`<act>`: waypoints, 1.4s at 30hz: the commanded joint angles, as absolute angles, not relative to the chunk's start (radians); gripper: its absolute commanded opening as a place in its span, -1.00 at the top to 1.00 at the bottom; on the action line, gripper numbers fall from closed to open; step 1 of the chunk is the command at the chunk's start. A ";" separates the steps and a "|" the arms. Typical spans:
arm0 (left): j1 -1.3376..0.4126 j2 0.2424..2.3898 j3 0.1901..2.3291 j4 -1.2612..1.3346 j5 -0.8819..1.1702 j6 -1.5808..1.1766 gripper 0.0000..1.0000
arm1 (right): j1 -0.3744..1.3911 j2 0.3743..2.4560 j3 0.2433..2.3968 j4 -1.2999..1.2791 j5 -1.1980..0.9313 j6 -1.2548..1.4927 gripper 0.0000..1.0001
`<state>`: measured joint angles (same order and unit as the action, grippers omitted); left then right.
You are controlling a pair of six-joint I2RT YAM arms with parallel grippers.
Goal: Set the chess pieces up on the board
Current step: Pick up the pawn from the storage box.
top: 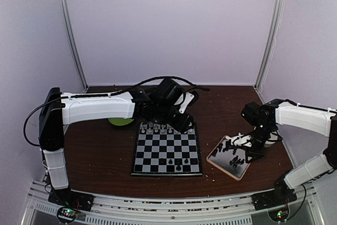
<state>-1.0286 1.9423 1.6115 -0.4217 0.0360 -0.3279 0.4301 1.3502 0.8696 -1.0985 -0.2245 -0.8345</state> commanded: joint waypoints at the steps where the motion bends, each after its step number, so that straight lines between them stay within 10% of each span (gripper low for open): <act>1: -1.029 1.904 1.612 -0.383 0.030 -0.333 0.15 | 0.449 1.377 0.837 -1.024 -0.159 -0.781 0.36; 42: -1.029 1.894 1.605 -0.420 0.022 -0.324 0.15 | 0.495 1.459 0.843 -0.983 -0.124 -0.740 0.90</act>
